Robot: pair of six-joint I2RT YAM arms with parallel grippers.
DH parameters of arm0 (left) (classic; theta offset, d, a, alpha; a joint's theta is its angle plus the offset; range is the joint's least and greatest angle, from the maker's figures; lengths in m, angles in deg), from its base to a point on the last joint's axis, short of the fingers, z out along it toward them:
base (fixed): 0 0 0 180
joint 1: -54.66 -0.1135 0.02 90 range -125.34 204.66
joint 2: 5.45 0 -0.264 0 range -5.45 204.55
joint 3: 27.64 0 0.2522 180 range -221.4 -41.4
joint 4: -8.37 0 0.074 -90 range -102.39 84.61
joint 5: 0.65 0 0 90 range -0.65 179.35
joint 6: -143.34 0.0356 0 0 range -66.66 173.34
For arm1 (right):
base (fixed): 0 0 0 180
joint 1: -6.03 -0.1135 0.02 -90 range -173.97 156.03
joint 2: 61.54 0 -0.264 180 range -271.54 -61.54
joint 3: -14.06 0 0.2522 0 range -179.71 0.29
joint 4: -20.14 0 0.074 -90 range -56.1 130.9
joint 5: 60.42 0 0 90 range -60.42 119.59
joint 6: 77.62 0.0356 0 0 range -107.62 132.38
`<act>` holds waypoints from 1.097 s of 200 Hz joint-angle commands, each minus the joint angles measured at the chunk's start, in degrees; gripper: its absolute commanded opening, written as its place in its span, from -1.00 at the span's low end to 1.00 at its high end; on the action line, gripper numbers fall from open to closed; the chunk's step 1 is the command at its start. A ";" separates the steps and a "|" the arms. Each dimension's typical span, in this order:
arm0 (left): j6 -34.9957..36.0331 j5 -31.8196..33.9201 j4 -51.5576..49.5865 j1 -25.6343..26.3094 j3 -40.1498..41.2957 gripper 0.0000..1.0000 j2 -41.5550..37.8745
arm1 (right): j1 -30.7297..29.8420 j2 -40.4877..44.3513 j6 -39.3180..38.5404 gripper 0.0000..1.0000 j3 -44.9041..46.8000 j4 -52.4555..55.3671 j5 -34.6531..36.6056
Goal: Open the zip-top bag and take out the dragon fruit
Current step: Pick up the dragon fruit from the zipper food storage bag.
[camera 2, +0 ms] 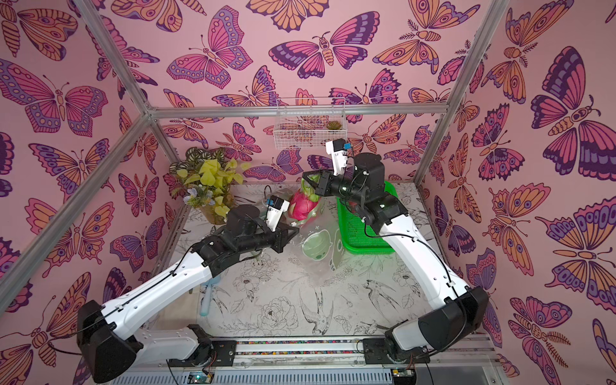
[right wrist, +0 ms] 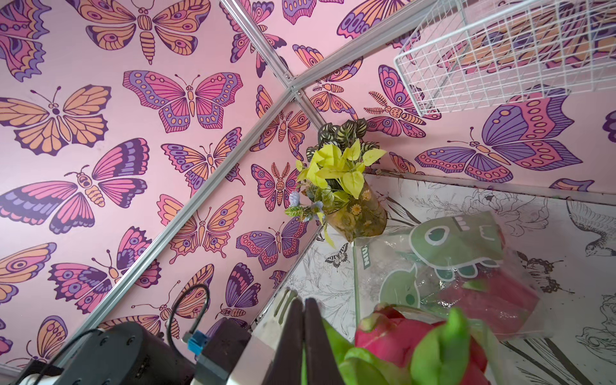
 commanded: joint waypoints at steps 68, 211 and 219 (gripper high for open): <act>3.67 -6.10 -3.25 0.82 2.28 -1.00 1.90 | 1.23 -1.41 3.11 -1.00 -6.24 -7.39 2.84; 3.60 -3.24 -4.84 0.04 4.00 -1.00 0.59 | 5.19 -1.68 5.86 -1.00 -13.33 -8.21 1.09; 3.25 -3.20 -4.85 -0.16 4.13 -1.00 0.32 | 5.73 -1.56 5.94 -1.00 -14.09 -7.86 0.80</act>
